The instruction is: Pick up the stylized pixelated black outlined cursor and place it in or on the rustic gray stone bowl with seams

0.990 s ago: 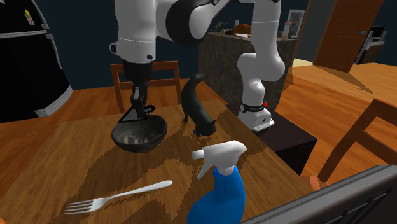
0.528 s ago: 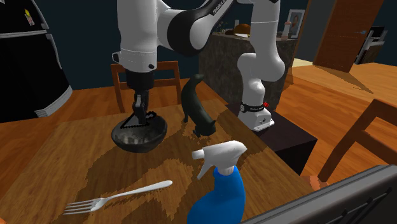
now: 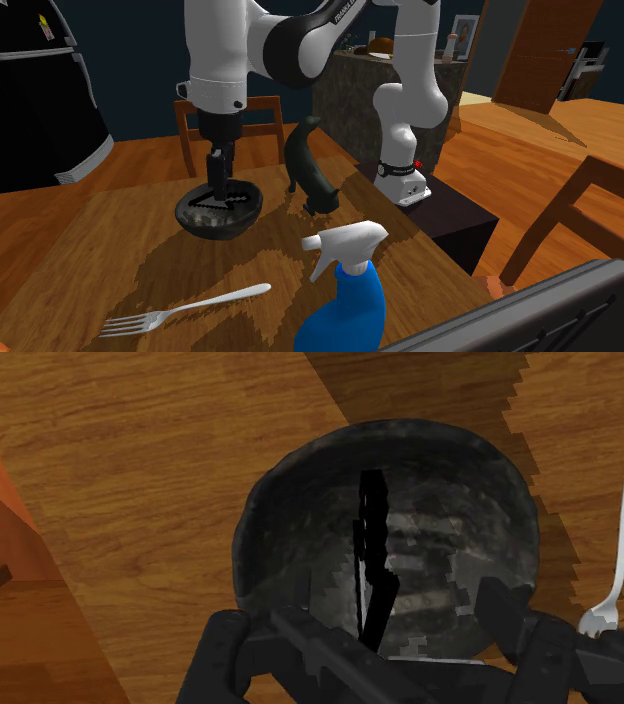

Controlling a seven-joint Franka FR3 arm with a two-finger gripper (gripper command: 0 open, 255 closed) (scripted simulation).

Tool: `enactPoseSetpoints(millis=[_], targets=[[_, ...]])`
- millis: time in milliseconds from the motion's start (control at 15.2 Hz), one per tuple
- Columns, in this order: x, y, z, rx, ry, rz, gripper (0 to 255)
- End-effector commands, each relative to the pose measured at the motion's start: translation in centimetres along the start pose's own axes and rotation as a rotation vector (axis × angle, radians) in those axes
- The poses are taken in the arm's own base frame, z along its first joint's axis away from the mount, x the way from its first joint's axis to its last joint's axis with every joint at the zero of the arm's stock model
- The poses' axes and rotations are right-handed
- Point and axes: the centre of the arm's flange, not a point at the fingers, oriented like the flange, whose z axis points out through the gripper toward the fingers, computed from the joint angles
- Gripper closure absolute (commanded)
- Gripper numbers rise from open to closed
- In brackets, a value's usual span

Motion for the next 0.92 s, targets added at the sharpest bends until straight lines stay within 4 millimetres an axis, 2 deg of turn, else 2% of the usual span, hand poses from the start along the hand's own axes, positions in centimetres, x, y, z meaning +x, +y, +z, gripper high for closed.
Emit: enactPoseSetpoints(millis=[0,66,330,858], targets=[[0.0,0.0,0.0,0.000,0.000,0.000,0],[0.0,0.0,0.0,0.000,0.000,0.000,0],[0.0,0.0,-5.0,0.000,0.000,0.000,0],[0.0,0.0,-5.0,0.000,0.000,0.000,0]])
